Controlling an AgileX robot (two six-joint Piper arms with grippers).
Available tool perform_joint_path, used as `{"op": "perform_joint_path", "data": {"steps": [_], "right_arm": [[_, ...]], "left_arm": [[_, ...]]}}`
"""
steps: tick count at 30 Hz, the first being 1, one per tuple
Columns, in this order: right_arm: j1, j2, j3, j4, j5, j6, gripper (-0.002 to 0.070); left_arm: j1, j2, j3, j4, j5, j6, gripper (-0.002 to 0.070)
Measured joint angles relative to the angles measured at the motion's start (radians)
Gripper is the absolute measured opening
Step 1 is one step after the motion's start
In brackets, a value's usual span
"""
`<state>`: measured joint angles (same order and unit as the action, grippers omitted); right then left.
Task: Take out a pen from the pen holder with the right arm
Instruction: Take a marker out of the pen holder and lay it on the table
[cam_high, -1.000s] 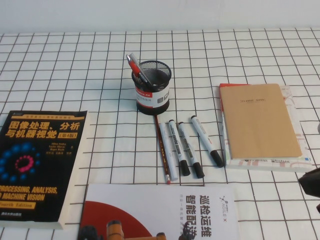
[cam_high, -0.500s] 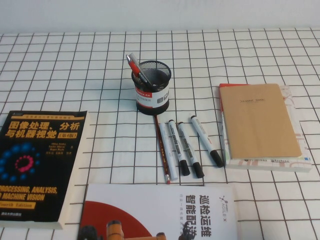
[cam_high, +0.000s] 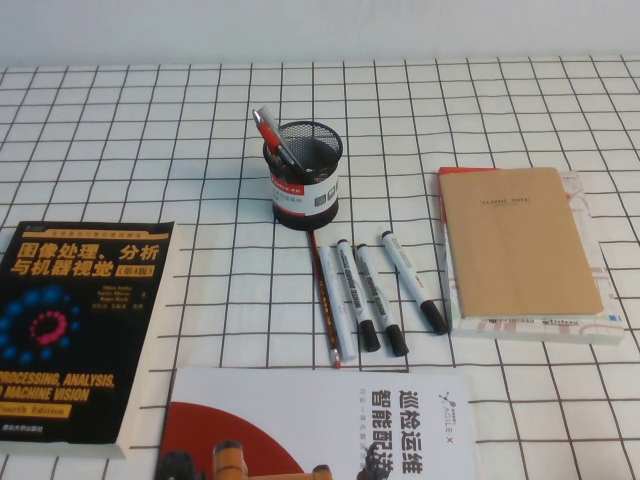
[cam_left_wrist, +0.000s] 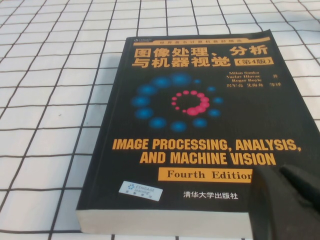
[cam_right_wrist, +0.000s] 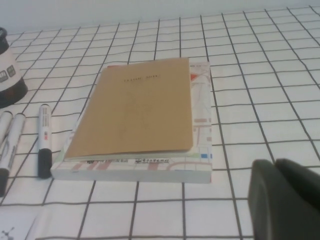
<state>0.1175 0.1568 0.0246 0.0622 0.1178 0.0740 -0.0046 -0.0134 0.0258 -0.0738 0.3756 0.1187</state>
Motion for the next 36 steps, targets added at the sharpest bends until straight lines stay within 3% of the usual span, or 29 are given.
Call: {"op": "perform_joint_path", "data": {"steps": [10,36], "right_arm": [[0.000,-0.164,0.000,-0.069,0.214,0.000,-0.0015],[0.000,-0.165,0.002,-0.088,0.231,0.002,-0.0015]], "left_arm": [[0.000,0.000,0.000,0.000,0.000,0.000,-0.0005],[0.000,0.000,0.000,0.000,0.000,0.000,-0.0005]]}}
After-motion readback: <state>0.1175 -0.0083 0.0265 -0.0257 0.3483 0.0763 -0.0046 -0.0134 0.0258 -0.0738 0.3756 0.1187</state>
